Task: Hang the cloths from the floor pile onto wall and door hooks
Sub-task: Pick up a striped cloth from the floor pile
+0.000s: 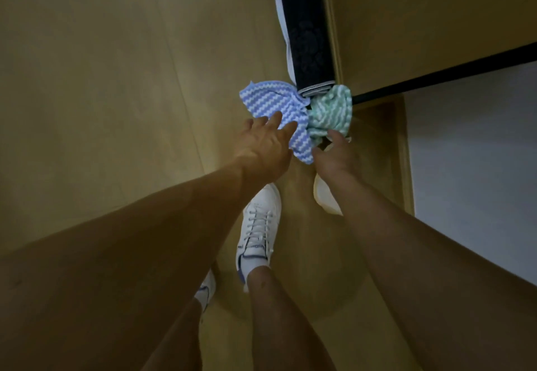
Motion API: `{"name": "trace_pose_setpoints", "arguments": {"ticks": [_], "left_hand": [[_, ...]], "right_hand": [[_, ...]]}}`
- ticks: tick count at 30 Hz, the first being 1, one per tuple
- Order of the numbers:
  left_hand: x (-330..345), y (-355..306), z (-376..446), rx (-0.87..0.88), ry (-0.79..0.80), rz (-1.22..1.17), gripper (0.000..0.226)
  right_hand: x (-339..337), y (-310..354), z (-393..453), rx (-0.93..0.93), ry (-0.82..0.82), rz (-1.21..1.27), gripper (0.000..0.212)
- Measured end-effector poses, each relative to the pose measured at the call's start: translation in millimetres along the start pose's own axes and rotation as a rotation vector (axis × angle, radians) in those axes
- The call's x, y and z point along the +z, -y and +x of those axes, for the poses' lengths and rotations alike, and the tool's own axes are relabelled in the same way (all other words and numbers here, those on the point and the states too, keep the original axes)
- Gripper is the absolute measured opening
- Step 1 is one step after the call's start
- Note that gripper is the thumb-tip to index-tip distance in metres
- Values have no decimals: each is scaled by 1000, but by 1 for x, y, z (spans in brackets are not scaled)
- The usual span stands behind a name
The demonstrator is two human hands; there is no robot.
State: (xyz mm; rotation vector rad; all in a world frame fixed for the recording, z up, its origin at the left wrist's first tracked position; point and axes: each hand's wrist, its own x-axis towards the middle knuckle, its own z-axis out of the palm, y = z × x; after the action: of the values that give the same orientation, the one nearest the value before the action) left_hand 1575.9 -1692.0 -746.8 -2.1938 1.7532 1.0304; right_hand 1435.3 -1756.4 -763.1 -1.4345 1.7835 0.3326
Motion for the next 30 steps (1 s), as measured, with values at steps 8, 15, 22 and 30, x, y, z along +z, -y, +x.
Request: {"name": "trace_pose_setpoints", "arguments": {"ticks": [8,15,22,30], "left_hand": [[15,8,29,-25,-14,-88,60],[-31,16,13,-6,-32,-45,62],[-113,-8,-25,78,-73,-11,64],[-235,-31,-86,218,-126,-1,76]], "right_hand": [[16,4,58,71,-19,-73,63],[-16,11,8,-130,-196,-47,39],[-80,37,-71,-313,-184,56,43],[-167,86,-178,-574,-166,89,41]]}}
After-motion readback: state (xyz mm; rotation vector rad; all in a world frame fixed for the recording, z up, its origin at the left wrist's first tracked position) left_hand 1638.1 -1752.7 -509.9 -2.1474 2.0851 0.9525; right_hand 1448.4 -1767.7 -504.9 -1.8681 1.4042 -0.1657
